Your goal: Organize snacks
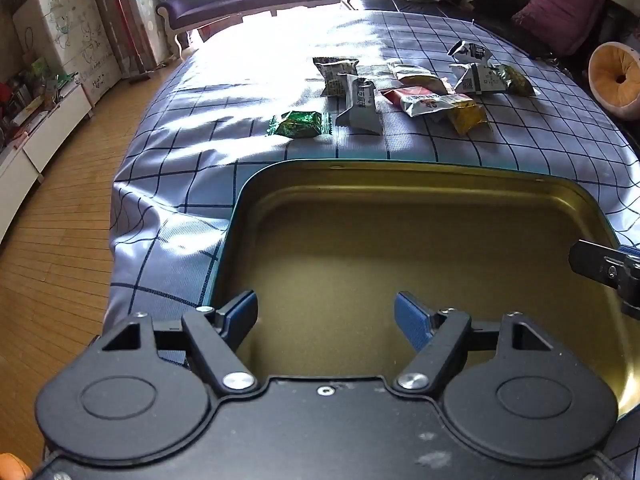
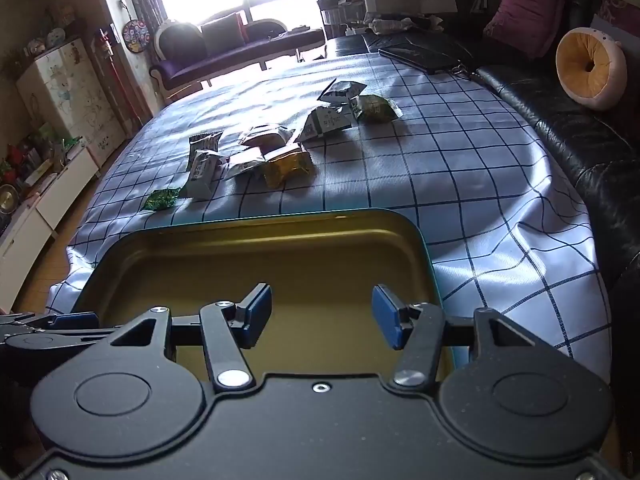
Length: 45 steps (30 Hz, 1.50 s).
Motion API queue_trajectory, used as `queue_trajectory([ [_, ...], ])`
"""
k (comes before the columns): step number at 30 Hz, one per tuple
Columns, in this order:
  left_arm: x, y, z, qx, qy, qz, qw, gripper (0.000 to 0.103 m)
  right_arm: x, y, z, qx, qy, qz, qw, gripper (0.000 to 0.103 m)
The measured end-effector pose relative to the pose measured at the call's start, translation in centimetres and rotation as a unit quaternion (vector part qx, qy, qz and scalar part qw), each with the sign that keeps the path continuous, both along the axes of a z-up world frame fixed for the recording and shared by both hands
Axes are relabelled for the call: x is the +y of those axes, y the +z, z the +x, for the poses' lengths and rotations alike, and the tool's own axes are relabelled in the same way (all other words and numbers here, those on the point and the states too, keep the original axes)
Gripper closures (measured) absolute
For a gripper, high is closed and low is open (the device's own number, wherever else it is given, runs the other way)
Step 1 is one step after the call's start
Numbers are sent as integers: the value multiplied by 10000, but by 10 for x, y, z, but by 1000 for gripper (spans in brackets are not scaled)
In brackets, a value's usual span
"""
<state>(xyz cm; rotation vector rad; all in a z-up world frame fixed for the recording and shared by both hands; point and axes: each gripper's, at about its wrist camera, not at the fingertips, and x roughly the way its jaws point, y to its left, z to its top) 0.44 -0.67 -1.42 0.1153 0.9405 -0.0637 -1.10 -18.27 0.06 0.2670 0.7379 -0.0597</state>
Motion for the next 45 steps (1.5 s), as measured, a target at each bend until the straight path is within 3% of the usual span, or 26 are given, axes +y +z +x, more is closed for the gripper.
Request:
queue_trajectory([
  [4, 0, -5, 3, 205, 1, -20, 9998, 24, 1, -1, 0, 27, 32, -31, 10000, 42],
  [27, -4, -9, -2, 135, -136, 24, 9998, 26, 4, -7, 2, 135, 146, -163, 9997, 42],
  [45, -4, -3, -10, -160, -121, -25, 9998, 30, 10, -13, 6, 457, 270, -405, 9978, 45],
])
